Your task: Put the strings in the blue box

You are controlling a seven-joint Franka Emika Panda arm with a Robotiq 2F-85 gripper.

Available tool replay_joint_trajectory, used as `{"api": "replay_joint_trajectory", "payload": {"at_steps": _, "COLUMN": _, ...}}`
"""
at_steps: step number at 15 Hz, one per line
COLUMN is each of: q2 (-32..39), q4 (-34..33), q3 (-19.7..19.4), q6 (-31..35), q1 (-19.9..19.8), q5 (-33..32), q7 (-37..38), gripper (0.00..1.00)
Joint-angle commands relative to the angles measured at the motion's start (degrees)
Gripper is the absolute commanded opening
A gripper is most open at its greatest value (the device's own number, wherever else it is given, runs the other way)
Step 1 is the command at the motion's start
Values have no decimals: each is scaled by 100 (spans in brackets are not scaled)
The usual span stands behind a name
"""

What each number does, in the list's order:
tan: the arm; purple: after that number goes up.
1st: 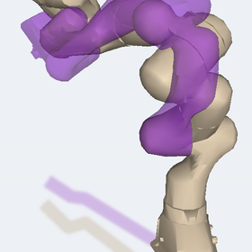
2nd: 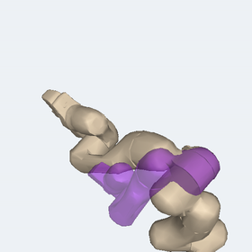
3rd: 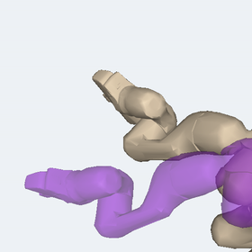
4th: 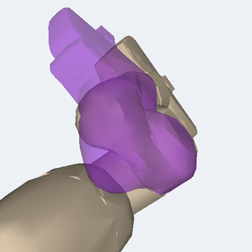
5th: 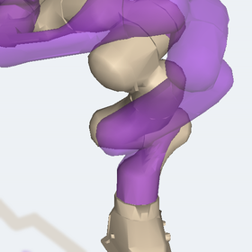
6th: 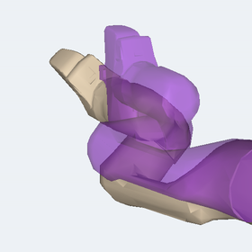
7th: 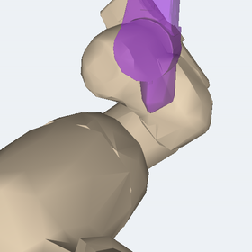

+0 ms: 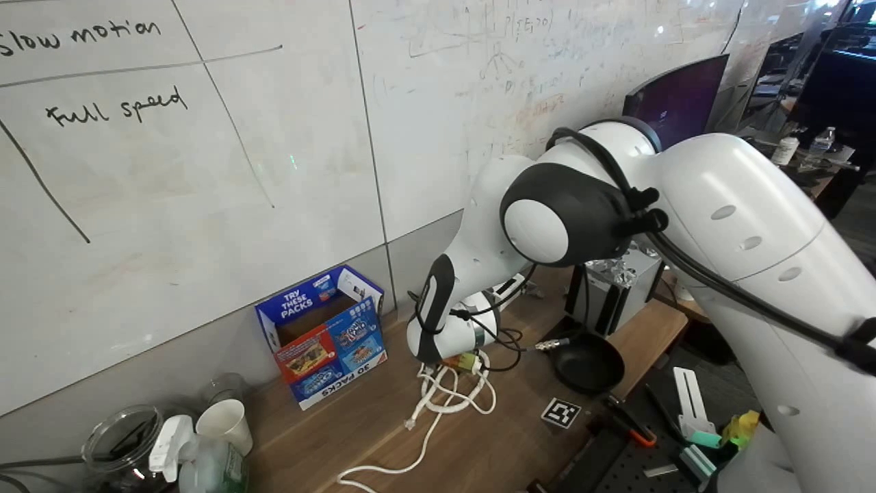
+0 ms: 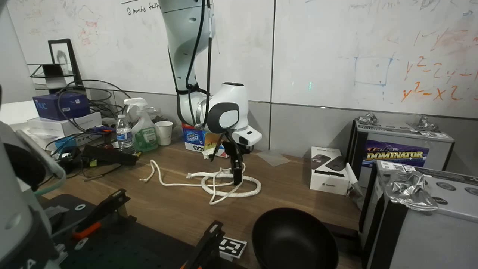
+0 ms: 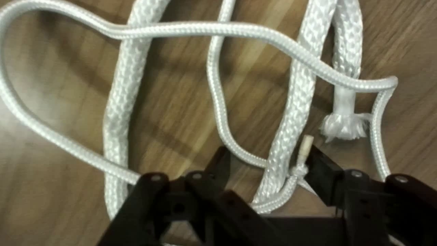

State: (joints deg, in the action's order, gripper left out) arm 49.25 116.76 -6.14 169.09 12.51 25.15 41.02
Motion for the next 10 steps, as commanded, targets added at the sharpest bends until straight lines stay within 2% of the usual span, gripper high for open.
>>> {"api": "replay_joint_trajectory", "payload": {"at_steps": 1, "q2": 86, "q4": -113, "q3": -163, "q6": -25, "q1": 156, "q5": -200, "q7": 201, "gripper": 29}}
{"api": "replay_joint_trajectory", "payload": {"at_steps": 3, "q2": 86, "q4": -137, "q3": -194, "q6": -45, "q1": 192, "q5": -221, "q7": 211, "gripper": 15}}
{"api": "replay_joint_trajectory", "payload": {"at_steps": 6, "q2": 107, "q4": -183, "q3": -223, "q6": -66, "q1": 201, "q5": -258, "q7": 203, "gripper": 10}}
{"api": "replay_joint_trajectory", "payload": {"at_steps": 10, "q2": 56, "q4": -193, "q3": -189, "q6": -76, "q1": 105, "q5": -317, "q7": 101, "gripper": 14}}
